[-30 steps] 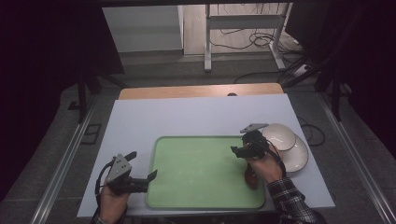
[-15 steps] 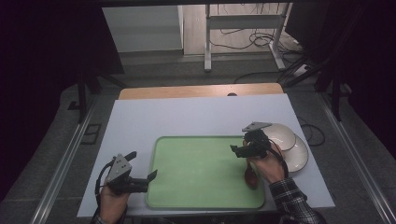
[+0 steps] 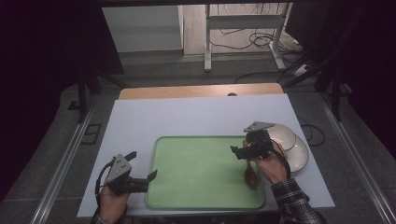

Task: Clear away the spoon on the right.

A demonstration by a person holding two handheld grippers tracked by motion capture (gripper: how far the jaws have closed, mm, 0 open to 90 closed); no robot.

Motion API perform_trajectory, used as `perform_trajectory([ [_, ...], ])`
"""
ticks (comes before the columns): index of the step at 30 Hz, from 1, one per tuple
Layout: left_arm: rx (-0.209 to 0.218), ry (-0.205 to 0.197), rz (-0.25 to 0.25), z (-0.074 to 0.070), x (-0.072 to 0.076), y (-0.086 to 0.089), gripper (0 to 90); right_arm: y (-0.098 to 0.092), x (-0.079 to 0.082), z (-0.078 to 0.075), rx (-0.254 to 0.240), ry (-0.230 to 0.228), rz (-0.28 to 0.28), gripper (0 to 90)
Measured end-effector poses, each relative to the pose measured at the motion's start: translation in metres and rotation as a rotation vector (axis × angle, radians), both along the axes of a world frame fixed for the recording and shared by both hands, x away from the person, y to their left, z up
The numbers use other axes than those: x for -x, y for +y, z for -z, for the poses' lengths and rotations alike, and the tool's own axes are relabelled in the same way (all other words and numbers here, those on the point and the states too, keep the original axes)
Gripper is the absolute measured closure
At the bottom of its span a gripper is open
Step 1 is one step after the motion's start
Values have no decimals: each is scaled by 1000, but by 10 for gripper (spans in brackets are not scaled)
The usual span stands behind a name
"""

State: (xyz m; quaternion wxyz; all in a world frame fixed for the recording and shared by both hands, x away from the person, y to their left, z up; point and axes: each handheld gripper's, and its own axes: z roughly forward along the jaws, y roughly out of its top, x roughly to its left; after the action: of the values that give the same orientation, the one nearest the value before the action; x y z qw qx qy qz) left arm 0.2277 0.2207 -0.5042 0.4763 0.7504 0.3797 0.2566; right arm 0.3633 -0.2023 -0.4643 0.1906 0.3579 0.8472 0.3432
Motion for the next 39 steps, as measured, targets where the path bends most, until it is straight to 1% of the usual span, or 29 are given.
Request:
perform_trajectory([
  [8,0,1,-1,0,0,0,10,-2,3,-2,-5,-1,-6,40],
  [12,0,2,0,0,0,0,10,-3,5,-4,-12,-10,-15,38],
  [19,1,1,-3,0,0,1,10,-6,8,-8,-21,-33,-14,29],
  [27,2,1,-5,0,0,1,10,-9,12,-14,-41,-41,-12,11],
  [29,1,0,-5,0,0,1,10,-11,13,-16,-56,-37,-13,4],
  [31,-1,0,-5,0,0,0,10,-12,15,-17,-57,-33,-25,0],
  [39,-1,0,-4,0,0,0,10,-19,26,-21,-61,-52,-19,0],
])
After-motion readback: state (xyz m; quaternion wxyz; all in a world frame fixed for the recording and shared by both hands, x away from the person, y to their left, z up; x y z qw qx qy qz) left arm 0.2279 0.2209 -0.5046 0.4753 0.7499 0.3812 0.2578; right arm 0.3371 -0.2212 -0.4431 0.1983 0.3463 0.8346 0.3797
